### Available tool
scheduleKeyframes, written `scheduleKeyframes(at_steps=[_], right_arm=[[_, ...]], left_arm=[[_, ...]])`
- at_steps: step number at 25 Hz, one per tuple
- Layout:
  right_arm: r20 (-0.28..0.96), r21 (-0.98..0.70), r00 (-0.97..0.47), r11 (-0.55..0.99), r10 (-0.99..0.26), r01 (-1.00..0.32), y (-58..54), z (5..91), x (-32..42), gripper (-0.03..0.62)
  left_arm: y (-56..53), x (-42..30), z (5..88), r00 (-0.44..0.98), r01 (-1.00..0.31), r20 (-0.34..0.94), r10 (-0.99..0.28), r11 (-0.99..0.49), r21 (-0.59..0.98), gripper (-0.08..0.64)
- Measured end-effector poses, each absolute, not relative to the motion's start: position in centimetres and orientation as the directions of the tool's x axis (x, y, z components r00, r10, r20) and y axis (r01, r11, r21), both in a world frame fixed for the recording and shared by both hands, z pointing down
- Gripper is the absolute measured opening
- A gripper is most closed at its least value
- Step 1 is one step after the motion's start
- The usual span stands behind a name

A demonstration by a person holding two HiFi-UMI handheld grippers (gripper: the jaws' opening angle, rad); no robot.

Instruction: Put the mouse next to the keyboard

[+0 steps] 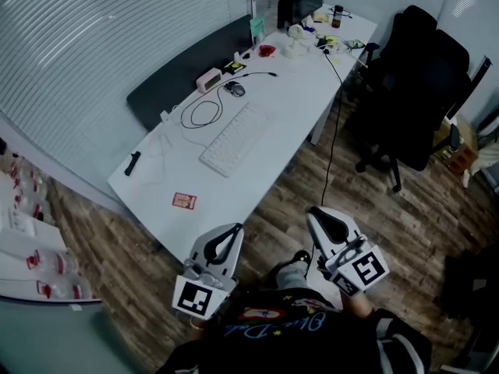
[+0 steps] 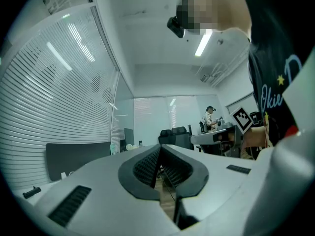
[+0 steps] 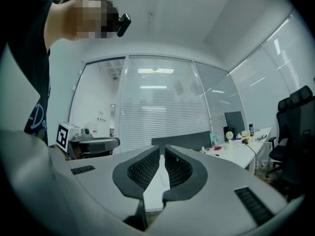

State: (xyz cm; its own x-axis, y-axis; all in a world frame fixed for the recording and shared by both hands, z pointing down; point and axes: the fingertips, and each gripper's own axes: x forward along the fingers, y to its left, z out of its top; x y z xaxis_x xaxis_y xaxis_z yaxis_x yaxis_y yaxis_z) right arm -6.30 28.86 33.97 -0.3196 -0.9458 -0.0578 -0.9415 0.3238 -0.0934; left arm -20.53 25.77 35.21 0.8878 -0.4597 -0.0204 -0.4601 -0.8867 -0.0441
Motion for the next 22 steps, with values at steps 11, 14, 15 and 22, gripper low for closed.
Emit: scheduleKeyframes(at_steps=[11,14,15,22], right_arm=[[-0.009,-0.153,-0.279,0.277,-0.960,-0.949,27.1,36.0,0.8,0.084],[-0.009,-0.160,-0.266,0.264,-0.964,-0.951,26.5,36.4,3.0,0.087],[-0.013,-0.163,-0.263,0.262,-0.965,-0.951,26.4,36.4,3.6,0.092],[-0.049,-0.177,-0.263,0.267,-0.964,-0.947,25.6,36.3,7.9,0.110]], left_arm=[[23.9,-13.8,36.2,0.898,-0.437,0.035,-0.438,-0.899,-0.036,0.000],[23.2,-11.6,36.3,0.904,-0.423,0.048,-0.425,-0.905,-0.048,0.000],[23.0,-10.8,36.3,0.906,-0.418,0.053,-0.421,-0.907,-0.052,0.000],[22.0,-5.8,36.3,0.917,-0.390,0.068,-0.394,-0.919,-0.064,0.000]])
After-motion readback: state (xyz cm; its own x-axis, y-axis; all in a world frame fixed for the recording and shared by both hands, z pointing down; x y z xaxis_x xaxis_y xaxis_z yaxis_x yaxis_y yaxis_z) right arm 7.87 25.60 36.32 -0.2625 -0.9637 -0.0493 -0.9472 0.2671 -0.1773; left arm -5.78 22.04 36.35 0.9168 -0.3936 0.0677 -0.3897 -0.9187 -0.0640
